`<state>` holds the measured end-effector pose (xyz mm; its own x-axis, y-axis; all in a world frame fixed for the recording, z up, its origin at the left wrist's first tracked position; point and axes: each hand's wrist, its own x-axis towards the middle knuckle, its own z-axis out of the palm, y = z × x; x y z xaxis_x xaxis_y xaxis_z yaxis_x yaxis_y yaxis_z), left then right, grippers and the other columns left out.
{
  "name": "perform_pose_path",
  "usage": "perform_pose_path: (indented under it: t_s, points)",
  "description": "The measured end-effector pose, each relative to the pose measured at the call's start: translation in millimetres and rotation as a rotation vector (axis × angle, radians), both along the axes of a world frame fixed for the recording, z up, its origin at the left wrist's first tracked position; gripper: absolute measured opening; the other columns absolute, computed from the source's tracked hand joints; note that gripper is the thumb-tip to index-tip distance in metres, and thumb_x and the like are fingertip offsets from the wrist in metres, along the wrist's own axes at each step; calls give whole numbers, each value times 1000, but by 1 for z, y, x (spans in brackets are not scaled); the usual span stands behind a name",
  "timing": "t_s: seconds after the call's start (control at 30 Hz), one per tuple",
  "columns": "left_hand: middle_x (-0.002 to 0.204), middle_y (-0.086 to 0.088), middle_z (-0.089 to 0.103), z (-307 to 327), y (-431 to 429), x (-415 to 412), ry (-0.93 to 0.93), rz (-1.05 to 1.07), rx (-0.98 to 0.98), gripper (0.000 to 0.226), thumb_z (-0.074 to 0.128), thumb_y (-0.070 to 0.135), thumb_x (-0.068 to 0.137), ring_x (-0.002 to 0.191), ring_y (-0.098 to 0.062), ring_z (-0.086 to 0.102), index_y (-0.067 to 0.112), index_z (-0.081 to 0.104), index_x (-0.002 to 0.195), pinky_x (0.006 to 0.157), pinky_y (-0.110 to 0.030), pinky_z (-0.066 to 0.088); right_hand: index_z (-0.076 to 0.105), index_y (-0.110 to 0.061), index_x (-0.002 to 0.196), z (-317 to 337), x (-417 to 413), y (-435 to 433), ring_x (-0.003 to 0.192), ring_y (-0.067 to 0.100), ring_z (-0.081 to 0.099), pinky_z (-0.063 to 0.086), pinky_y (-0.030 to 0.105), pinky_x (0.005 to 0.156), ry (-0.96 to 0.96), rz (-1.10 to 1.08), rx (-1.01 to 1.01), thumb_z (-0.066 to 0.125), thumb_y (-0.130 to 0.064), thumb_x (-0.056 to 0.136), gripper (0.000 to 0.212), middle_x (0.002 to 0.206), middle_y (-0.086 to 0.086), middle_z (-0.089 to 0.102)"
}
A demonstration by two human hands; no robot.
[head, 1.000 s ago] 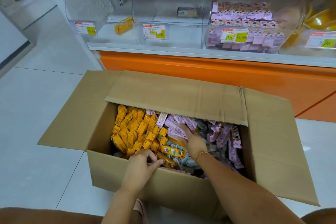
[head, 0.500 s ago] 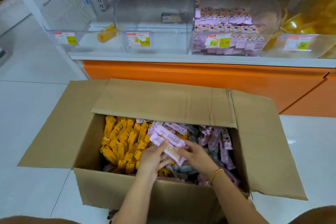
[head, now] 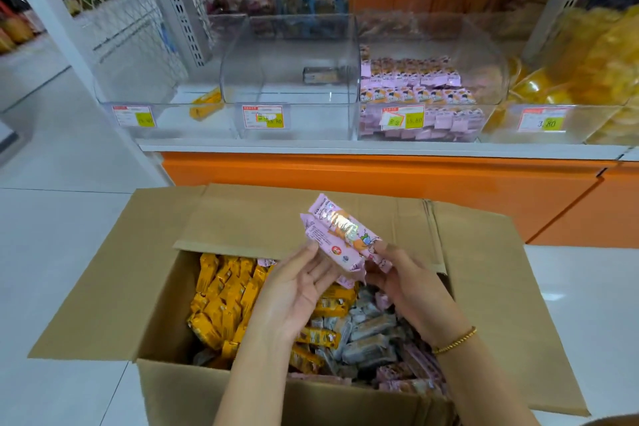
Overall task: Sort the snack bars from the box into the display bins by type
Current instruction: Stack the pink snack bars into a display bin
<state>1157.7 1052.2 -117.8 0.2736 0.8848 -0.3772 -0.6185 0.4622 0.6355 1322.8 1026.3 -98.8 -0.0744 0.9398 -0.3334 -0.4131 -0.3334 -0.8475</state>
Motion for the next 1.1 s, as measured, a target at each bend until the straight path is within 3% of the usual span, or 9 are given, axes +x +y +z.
perform_pose_path:
  t_s: [0.1, 0.23, 0.3, 0.4, 0.57, 0.7, 0.8, 0.97, 1.1]
  points:
    - [110, -22, 67, 11, 2, 3, 79, -55, 39, 39, 61, 11, 77, 93, -27, 67, -4, 61, 114, 84, -37, 56, 69, 2, 100, 4, -1, -1, 97, 26, 67, 54, 32, 82, -39, 2, 45, 64, -27, 85, 32, 106, 15, 71]
    - [80, -15, 70, 14, 3, 5, -43, -50, 1, 40, 81, 15, 59, 67, -19, 70, -3, 67, 92, 64, -29, 60, 76, -13, 76, 17, 0, -1, 97, 30, 66, 53, 34, 85, -31, -92, 115, 62, -17, 83, 16, 97, 14, 73]
    - [74, -13, 69, 10, 3, 2, -156, -21, -32, 54, 96, 14, 34, 58, -17, 68, 2, 73, 81, 50, -26, 57, 75, -12, 85, 21, 4, 2, 92, 28, 68, 55, 29, 80, -6, -204, 156, 62, -12, 81, 13, 91, 11, 72]
    - [101, -16, 70, 9, 3, 3, -195, -19, -13, 77, 99, 19, 30, 80, -19, 71, 4, 73, 101, 66, -30, 59, 65, -3, 105, 27, 6, 4, 88, 26, 69, 56, 23, 72, -49, -259, 174, 63, -12, 81, 25, 92, 17, 71]
    - [113, -13, 65, 8, 8, 10, -186, 21, -4, 75, 98, 23, 34, 93, -20, 65, 11, 74, 104, 78, -33, 55, 63, -14, 107, 29, -2, -1, 74, 24, 68, 56, 25, 65, -97, -204, 156, 60, -7, 89, 20, 67, 14, 64]
    - [127, -21, 59, 19, 12, 14, -153, 28, -2, 83, 93, 24, 52, 116, -29, 59, 3, 58, 124, 95, -43, 48, 65, -14, 104, 28, -2, -3, 70, 18, 67, 56, 25, 69, -189, -68, 160, 61, -13, 90, 15, 72, 8, 70]
    - [118, -22, 64, 33, 17, 13, -126, -32, -60, 54, 63, 24, 77, 102, -30, 66, 3, 55, 125, 85, -47, 54, 67, -23, 98, 34, 9, 5, 83, 15, 68, 56, 27, 76, -567, 24, 289, 59, -15, 93, 12, 83, -3, 72]
    - [106, -25, 68, 53, 36, 11, -87, -215, -83, 44, 88, 19, 58, 88, -33, 70, 1, 74, 95, 76, -54, 52, 59, -27, 86, 90, 41, 39, 80, 6, 56, 50, 28, 76, -1316, 208, 642, 70, -17, 84, 16, 93, -14, 54]
    - [97, -20, 72, 80, 60, 25, 49, -390, -45, 28, 55, 22, 77, 79, -28, 72, 6, 78, 79, 71, -49, 55, 46, -35, 127, 136, 63, 71, 120, 5, 37, 34, 19, 101, -1620, 412, 923, 74, -37, 78, 57, 136, -16, 34]
